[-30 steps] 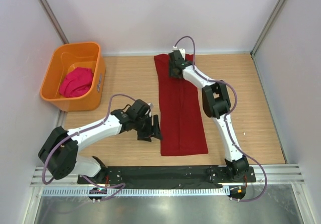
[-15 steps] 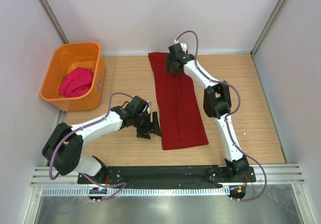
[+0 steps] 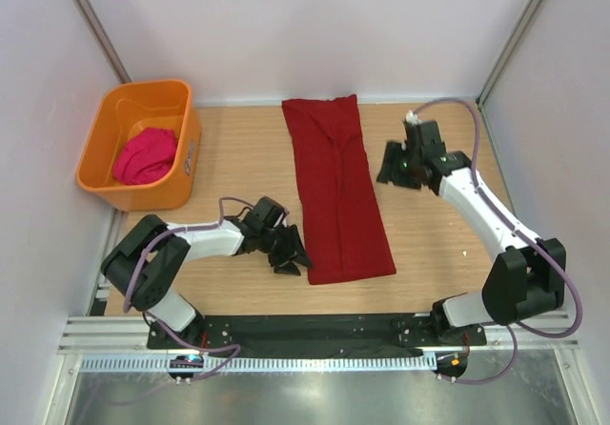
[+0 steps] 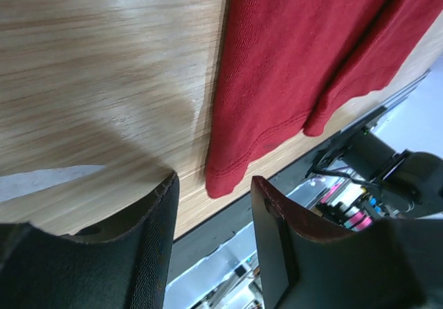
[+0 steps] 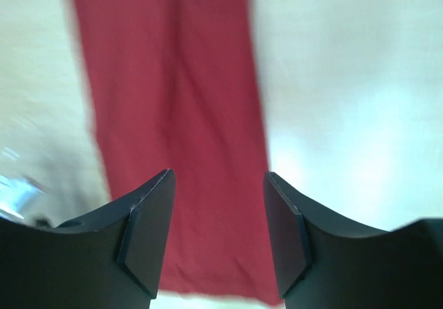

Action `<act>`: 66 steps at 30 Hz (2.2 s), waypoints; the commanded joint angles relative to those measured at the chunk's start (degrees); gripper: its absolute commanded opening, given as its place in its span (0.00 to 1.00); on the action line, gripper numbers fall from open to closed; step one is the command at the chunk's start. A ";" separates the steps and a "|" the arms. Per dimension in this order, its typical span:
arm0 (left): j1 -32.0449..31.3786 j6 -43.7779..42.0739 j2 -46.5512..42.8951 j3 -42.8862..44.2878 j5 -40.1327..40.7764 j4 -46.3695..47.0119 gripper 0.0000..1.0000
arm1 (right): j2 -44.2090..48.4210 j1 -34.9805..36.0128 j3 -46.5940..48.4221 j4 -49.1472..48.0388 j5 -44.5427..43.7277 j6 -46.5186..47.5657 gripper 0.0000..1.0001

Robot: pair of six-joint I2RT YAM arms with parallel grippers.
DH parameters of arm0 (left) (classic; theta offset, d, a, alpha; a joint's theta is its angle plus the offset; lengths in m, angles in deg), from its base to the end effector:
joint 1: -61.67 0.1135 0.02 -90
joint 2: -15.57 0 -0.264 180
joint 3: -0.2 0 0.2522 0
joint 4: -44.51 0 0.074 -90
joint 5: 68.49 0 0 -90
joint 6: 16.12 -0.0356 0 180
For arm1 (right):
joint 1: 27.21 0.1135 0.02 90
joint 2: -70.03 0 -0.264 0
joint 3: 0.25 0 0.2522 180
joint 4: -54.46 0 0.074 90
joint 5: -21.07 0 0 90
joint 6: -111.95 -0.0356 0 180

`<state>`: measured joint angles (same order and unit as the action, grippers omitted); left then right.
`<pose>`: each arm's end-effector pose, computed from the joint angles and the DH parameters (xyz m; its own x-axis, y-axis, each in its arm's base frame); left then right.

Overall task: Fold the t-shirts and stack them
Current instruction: Fold the tshirt

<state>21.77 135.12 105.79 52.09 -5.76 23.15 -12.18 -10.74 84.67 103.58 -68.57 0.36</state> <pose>0.1983 -0.1871 0.1299 -0.9740 -0.2013 0.1039 -0.2209 0.7422 -0.6327 0.2988 0.0886 0.3076 -0.7517 0.1615 -0.6394 -0.0119 0.9661 0.2579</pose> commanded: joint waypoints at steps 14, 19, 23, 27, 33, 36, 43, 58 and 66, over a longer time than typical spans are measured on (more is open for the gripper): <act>-3.87 8.90 3.91 -4.64 3.18 6.36 0.43 | 6.54 -4.25 -27.73 1.91 12.56 -3.46 0.64; -3.87 9.52 4.36 -5.52 4.33 7.24 0.40 | 8.65 -4.17 -30.11 3.14 12.21 -5.39 0.59; -3.87 9.87 4.18 -6.14 4.68 7.24 0.37 | 7.33 -4.16 -31.43 3.59 12.12 -6.45 0.58; -3.87 10.05 3.56 -6.93 5.21 7.24 0.34 | 7.51 -4.17 -32.31 3.67 11.94 -7.68 0.58; -3.87 10.13 3.39 -7.98 5.91 7.33 0.30 | 6.02 -3.99 -33.28 3.23 11.59 -8.56 0.55; -3.87 10.22 3.04 -8.16 6.17 7.33 0.27 | 5.05 -3.73 -33.54 2.88 11.77 -8.91 0.54; -3.78 10.57 1.37 -9.12 6.88 7.24 0.14 | 4.43 -2.06 -34.33 2.44 12.03 -10.32 0.37; -5.45 15.06 -15.66 -17.47 4.86 1.89 0.00 | 24.63 3.92 -42.06 6.92 16.77 -22.35 0.01; -4.14 12.16 -22.19 -6.68 7.06 -11.03 0.00 | 25.90 5.06 -35.59 6.84 15.29 -22.19 0.01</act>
<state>16.51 148.60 84.85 39.56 -0.14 17.58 15.10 -5.89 43.42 111.42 -51.57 -20.95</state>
